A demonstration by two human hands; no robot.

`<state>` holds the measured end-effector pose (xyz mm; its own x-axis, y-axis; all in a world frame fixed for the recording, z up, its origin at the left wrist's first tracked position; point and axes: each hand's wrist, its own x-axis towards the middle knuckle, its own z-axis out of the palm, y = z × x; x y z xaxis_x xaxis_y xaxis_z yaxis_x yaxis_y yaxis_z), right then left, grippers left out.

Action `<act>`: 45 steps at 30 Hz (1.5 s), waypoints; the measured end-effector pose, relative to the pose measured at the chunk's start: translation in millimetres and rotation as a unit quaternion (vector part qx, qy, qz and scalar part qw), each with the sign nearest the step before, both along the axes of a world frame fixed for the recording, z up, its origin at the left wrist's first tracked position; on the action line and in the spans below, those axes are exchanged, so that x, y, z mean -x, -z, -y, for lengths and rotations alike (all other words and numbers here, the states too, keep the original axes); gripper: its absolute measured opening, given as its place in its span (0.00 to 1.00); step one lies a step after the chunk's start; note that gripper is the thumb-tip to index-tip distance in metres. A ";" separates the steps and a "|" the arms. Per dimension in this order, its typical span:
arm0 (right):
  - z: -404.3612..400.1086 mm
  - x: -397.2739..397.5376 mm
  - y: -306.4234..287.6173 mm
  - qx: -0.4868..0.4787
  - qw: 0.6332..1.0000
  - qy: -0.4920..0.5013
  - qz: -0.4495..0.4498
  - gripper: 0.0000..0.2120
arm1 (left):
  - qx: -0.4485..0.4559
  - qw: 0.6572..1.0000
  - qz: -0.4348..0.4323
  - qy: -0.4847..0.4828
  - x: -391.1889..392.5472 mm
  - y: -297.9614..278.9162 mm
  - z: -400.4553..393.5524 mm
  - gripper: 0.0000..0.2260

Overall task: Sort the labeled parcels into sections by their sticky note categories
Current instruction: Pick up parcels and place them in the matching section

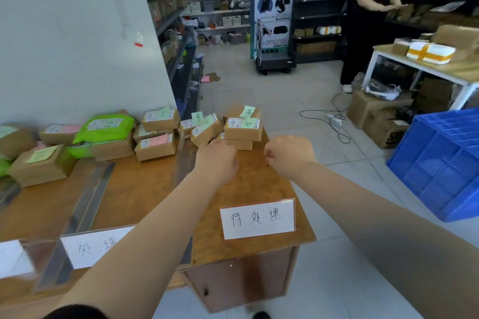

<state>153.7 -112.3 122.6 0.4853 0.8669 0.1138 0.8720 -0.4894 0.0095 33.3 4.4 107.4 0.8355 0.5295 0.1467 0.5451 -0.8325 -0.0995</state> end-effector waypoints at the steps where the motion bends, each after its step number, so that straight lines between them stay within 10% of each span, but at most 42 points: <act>1: -3.3 -9.2 0.7 0.001 1.000 0.004 0.003 0.11 | 0.004 1.000 0.005 0.004 -10.3 2.9 -5.5 0.11; 30: -249.5 -253.3 127.4 0.028 0.986 0.013 -0.165 0.07 | 0.261 0.939 0.082 -0.206 -187.0 126.4 -207.7 0.23; 38: -280.9 -272.0 155.9 -0.023 0.943 0.015 -0.332 0.22 | 0.382 0.851 0.186 -0.310 -207.8 152.6 -202.8 0.30; 45: -280.8 -266.4 168.0 -0.015 0.890 0.001 -0.457 0.22 | 0.485 0.704 0.359 -0.374 -219.3 162.3 -192.4 0.31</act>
